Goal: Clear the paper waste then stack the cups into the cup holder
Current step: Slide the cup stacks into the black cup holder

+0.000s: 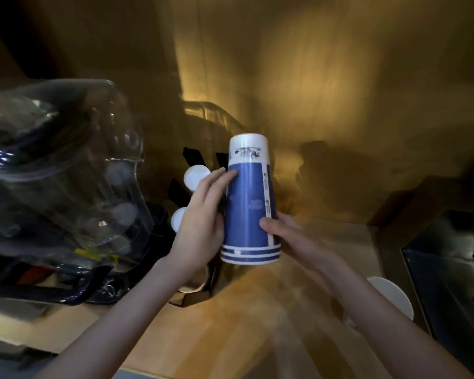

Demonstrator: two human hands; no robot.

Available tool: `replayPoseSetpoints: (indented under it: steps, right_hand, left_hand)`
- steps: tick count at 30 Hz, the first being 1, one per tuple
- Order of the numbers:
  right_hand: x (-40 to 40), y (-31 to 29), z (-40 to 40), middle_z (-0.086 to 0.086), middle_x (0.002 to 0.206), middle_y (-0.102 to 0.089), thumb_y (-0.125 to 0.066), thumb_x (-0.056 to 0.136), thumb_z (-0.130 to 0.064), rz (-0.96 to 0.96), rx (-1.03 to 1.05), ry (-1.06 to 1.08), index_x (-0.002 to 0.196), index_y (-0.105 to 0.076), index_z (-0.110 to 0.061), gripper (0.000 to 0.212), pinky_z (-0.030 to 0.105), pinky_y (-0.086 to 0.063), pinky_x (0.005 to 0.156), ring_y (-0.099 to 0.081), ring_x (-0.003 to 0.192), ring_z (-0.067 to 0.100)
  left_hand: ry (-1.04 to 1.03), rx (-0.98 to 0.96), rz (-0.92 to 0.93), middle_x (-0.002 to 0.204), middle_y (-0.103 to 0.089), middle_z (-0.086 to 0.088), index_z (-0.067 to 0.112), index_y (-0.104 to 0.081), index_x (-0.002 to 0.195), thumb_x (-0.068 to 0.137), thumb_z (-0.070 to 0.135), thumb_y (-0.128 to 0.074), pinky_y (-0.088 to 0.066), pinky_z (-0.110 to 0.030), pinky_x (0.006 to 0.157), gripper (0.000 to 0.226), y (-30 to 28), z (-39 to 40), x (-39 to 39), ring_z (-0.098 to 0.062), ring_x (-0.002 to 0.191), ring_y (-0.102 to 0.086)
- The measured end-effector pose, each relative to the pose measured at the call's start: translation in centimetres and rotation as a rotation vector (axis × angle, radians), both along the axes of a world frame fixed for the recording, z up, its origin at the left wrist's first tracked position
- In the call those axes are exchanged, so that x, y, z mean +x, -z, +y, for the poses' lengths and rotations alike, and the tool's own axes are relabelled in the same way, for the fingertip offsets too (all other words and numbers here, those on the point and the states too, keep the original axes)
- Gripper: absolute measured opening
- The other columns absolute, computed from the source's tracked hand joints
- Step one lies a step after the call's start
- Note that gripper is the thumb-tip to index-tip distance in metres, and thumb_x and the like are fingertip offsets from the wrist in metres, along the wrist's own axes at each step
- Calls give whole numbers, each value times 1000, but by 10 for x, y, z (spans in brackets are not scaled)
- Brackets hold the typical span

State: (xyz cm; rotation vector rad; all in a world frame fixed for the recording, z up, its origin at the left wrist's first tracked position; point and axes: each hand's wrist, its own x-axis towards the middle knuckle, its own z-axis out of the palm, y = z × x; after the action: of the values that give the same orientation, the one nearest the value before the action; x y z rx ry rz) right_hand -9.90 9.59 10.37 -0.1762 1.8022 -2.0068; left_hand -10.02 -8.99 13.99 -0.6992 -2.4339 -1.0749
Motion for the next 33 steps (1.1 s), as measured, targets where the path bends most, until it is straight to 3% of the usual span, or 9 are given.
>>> replayPoseSetpoints:
  steps: [2,4,8,12,16,20,27,30,33]
  right_hand:
    - [-11,-15,-16,-13,107,-71,-75,58,-44,136,39,36,112,-55,-36,58,18,-54,77,-66,102,6]
    - [-22,-28,-30,-14,112,-68,-79,56,-38,263,43,62,116,-50,-38,66,17,-54,80,-64,105,4]
    - [-44,-49,-59,-17,124,-60,-82,59,-41,507,142,95,122,-44,-43,74,25,-49,95,-57,114,1]
    - [-72,-53,-82,-35,122,-52,-80,58,-52,659,251,151,120,-34,-58,78,14,-46,93,-49,118,-8]
    - [-98,-38,-95,-11,134,-47,-78,56,-58,716,309,203,123,-30,-56,82,26,-44,96,-46,124,5]
    - [-114,-17,-101,3,134,-47,-78,56,-54,684,336,215,130,-34,-34,89,38,-48,100,-49,123,15]
    - [-124,0,-96,2,135,-48,-77,54,-55,623,373,222,131,-30,-37,92,41,-46,103,-47,124,14]
    - [-128,-3,-97,-3,132,-49,-76,57,-58,635,388,212,129,-28,-44,88,38,-45,101,-47,125,14]
    - [-132,-7,-97,-8,126,-49,-76,58,-53,635,402,213,130,-29,-39,87,33,-45,98,-49,120,12]
  left_hand:
    - [18,163,-83,130,-48,5,24,-36,134,83,-6,-45,-43,-18,99,60,-18,-12,1,1,120,-47]
    - [19,285,-116,123,-52,13,32,-35,131,87,12,-47,-45,-11,90,50,-36,-23,-1,5,113,-52]
    - [15,343,-56,127,-53,12,31,-33,134,83,40,-53,-45,-23,99,55,-66,-42,-5,-2,117,-52]
    - [-64,357,-5,127,-53,14,35,-34,131,78,44,-60,-46,-36,102,60,-85,-55,-14,-3,119,-51]
    - [-218,320,68,122,-52,13,26,-37,130,70,45,-70,-50,-32,95,71,-94,-58,-29,-3,114,-51]
    - [-260,221,97,111,-57,15,23,-48,119,67,41,-74,-51,-24,87,61,-88,-57,-43,-4,104,-56]
    - [-309,223,41,125,-60,1,21,-47,127,70,42,-71,-47,-42,99,65,-73,-53,-60,-14,116,-53]
    - [-324,248,13,126,-60,-1,19,-48,128,71,38,-73,-48,-33,97,65,-74,-56,-69,-13,115,-53]
    - [-330,231,0,123,-61,-1,18,-50,125,70,37,-75,-43,-14,88,64,-74,-57,-79,-7,107,-52]
